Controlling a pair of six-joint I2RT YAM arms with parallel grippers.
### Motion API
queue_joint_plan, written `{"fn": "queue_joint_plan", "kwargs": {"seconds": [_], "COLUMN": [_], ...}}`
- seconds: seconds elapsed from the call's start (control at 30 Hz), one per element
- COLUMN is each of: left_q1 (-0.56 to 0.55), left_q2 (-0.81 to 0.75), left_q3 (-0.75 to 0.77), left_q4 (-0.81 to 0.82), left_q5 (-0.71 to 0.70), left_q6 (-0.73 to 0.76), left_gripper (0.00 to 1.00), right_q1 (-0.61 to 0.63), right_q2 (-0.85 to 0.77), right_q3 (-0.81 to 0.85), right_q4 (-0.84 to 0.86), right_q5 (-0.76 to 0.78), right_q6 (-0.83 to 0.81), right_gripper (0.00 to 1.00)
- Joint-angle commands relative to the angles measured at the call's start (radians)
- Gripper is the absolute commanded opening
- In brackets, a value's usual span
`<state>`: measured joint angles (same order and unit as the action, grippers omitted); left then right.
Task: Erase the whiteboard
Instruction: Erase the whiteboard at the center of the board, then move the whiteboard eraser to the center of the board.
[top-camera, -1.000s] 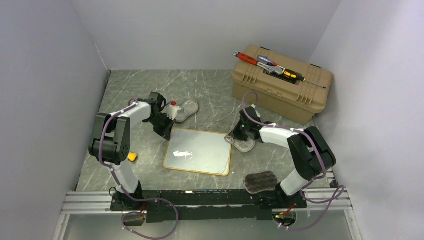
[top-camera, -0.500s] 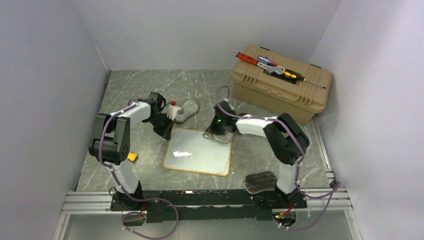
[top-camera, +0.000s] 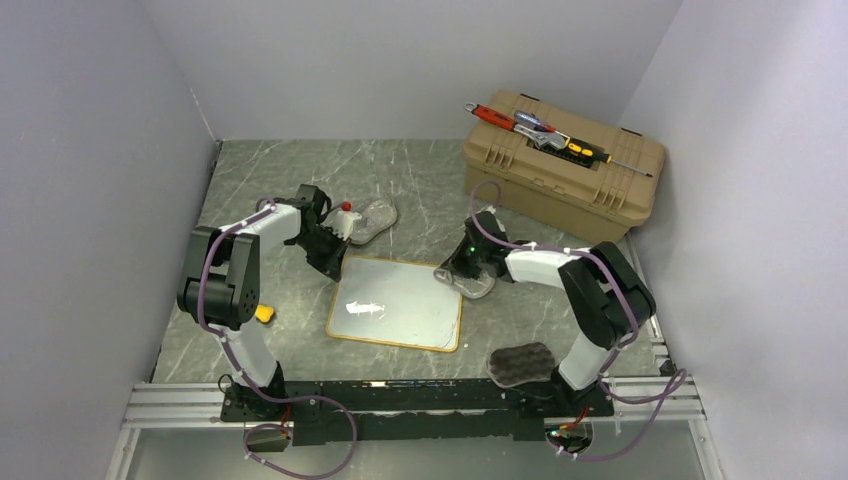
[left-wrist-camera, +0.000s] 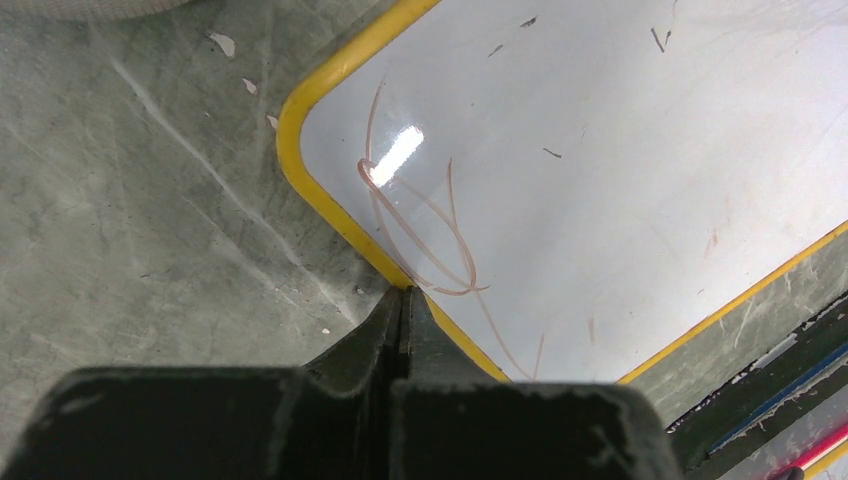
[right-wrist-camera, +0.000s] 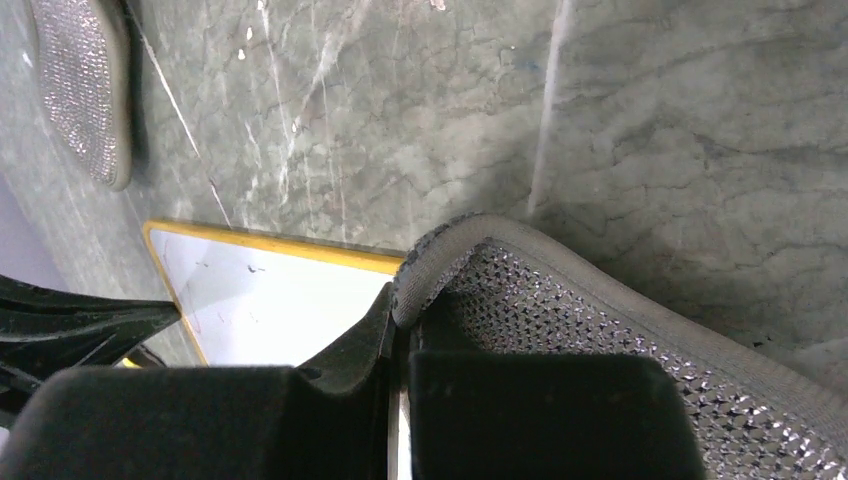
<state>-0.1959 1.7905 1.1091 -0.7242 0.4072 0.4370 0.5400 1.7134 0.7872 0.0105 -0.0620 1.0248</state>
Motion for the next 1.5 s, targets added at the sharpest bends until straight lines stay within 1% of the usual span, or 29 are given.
{"fn": "queue_joint_plan", "kwargs": {"seconds": [0.0,0.17,0.2,0.27,0.33,0.4,0.5,0.57,0.63,0.77,0.93,1.17,1.27,1.47], "left_q1": [0.003,0.003,0.004,0.004,0.004,0.004,0.004,0.004,0.004,0.004,0.004,0.004,0.004,0.004], "left_q2": [0.018,0.019,0.021,0.021,0.019,0.020,0.020,0.016,0.011,0.004,0.003,0.004,0.002,0.001], "left_q3": [-0.042,-0.048,-0.047,-0.046,-0.046,-0.046,-0.043,-0.046,-0.047,-0.050,-0.055,-0.054,-0.055,-0.055], "left_q4": [-0.003,-0.004,-0.006,-0.006,-0.005,-0.003,-0.005,-0.003,-0.006,-0.011,-0.011,-0.015,-0.014,-0.016], "left_q5": [-0.022,-0.032,-0.032,-0.030,-0.028,-0.029,-0.023,-0.022,-0.024,-0.028,-0.032,-0.034,-0.035,-0.033], "left_q6": [0.039,0.045,0.046,0.044,0.043,0.043,0.040,0.039,0.040,0.045,0.048,0.049,0.049,0.045], "left_gripper": [0.02,0.02,0.02,0.02,0.02,0.02,0.02,0.02,0.02,0.02,0.02,0.02,0.02,0.02], "right_q1": [0.040,0.248,0.278,0.314,0.320,0.321,0.321,0.326,0.331,0.342,0.378,0.413,0.413,0.413], "right_q2": [0.153,0.331,0.341,0.310,0.230,0.110,-0.055,-0.143,-0.194,-0.199,-0.210,-0.344,-0.355,-0.294], "right_q3": [-0.072,0.142,0.164,0.157,0.091,-0.009,-0.128,-0.179,-0.207,-0.207,-0.214,-0.265,-0.288,-0.253], "right_q4": [-0.328,-0.309,-0.296,-0.281,-0.322,-0.384,-0.511,-0.571,-0.614,-0.693,-0.717,-0.808,-0.810,-0.745], "right_q5": [0.125,0.029,0.004,-0.033,-0.028,0.001,0.025,0.022,0.016,0.026,0.010,0.015,0.028,0.055], "right_q6": [-0.094,-0.045,-0.040,-0.030,-0.031,-0.027,-0.002,0.019,0.033,0.023,0.030,0.073,0.089,0.093], "right_gripper": [0.00,0.00,0.00,0.00,0.00,0.00,0.00,0.00,0.00,0.00,0.00,0.00,0.00,0.00]}}
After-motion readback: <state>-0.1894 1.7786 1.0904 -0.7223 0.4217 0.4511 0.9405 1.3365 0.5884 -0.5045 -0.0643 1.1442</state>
